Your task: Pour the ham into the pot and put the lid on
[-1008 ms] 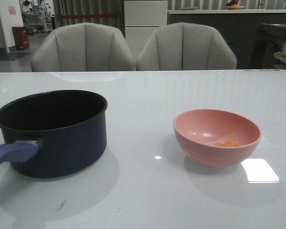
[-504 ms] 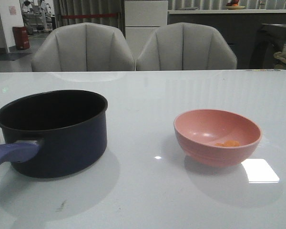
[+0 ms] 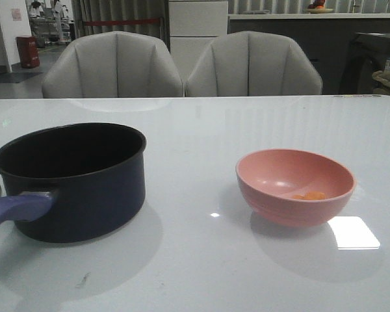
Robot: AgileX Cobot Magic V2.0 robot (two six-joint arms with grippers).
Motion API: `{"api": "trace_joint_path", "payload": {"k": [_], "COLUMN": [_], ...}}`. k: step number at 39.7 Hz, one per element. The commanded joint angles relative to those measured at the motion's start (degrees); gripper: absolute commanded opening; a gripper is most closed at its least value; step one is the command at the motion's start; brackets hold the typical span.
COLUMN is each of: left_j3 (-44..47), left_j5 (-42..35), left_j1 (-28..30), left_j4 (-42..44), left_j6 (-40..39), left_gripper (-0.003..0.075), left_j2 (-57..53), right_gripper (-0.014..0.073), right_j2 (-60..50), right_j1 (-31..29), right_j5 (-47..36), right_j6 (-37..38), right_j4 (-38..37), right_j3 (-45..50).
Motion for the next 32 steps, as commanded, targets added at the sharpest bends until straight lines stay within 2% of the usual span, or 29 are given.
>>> {"api": "trace_joint_path", "payload": {"k": [1, 9, 25, 32], "left_j3": [2.69, 10.78, 30.87, 36.62], "left_j5": [-7.96, -14.25, -23.52, -27.26], "left_j1": [-1.88, -7.91, -15.18, -16.66], "left_j4": [-1.98, -0.99, 2.85, 3.52], "left_j6": [0.01, 0.01, 0.01, 0.01], "left_gripper": [0.0556, 0.0556, 0.0556, 0.0556], "left_j2": [-8.96, -24.48, -54.75, -63.40], "right_gripper": [0.0146, 0.0146, 0.0146, 0.0146], "right_j2": [-1.17, -1.17, -1.11, -1.11], "right_j1": [-0.29, -0.29, -0.29, -0.29], "right_j5": [-4.74, -4.74, -4.74, -4.74], "right_j6": [-0.27, -0.27, -0.27, -0.27], "right_j4": [-0.75, -0.75, -0.75, -0.75], "right_j3": [0.64, 0.64, 0.64, 0.64]}}
